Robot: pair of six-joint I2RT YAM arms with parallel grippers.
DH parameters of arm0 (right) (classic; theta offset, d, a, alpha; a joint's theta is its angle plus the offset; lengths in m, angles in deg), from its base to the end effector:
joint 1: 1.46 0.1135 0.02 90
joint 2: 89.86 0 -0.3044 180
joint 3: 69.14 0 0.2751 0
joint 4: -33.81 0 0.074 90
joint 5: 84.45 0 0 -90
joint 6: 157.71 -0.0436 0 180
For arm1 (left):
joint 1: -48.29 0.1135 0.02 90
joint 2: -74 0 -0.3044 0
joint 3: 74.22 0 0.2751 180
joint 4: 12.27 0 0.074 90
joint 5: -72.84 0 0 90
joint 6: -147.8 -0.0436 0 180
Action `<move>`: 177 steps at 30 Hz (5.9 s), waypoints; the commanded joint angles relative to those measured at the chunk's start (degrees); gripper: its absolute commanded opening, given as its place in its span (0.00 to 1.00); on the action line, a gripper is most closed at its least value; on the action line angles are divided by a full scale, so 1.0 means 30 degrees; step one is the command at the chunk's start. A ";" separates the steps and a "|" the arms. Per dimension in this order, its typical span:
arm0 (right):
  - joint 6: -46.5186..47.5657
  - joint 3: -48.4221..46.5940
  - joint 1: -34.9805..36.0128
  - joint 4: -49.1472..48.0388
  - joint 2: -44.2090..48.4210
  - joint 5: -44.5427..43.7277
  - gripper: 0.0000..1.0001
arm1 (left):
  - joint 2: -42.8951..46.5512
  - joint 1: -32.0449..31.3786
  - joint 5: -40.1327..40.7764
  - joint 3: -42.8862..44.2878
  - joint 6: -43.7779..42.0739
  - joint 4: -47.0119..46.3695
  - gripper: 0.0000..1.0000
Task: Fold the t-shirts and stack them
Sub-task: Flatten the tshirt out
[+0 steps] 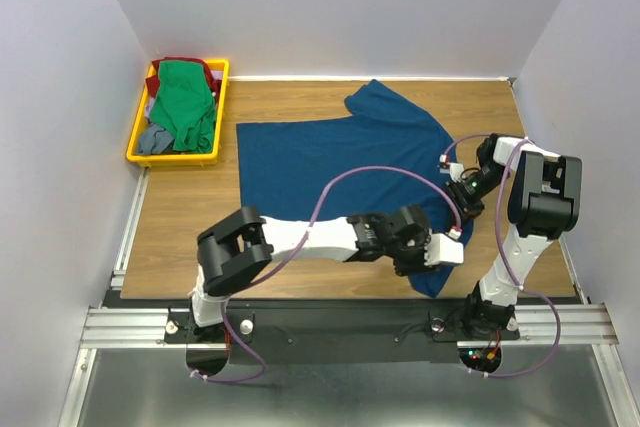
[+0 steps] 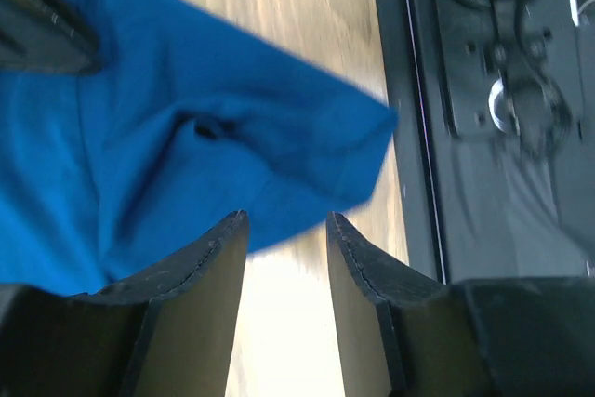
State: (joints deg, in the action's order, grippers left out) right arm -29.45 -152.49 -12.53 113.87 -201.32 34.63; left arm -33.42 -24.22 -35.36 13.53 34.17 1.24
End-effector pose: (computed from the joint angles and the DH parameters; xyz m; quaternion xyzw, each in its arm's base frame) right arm 0.3368 -0.0443 0.1607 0.1861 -0.9384 -0.2891 0.0354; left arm 0.1273 -0.4493 0.2482 0.6964 0.5244 -0.3210 0.3701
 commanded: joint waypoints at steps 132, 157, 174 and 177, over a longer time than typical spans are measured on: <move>-0.8242 -0.1140 0.1463 -0.3942 0.1440 -0.3717 0.41 | -0.4126 1.4473 -0.0556 0.2575 0.4745 0.1456 0.32; -0.8095 -0.0934 0.1757 -0.3650 0.2493 -0.4039 0.01 | -0.4653 1.4502 0.0616 0.2458 0.4657 0.1602 0.32; -0.9062 -0.0760 0.3367 -0.3560 0.3550 -0.6177 0.34 | -0.4742 1.4473 0.0674 0.2488 0.4833 0.1602 0.32; -0.9267 -0.0233 0.3660 -0.4028 0.3404 -0.6762 0.34 | -0.4771 1.4473 0.0675 0.2545 0.4833 0.1602 0.32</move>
State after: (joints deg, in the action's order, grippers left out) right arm -55.98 -154.66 -2.43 103.66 -192.69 17.54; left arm -47.51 19.40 -35.51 22.38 48.48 2.50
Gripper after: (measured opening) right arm 0.340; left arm 0.320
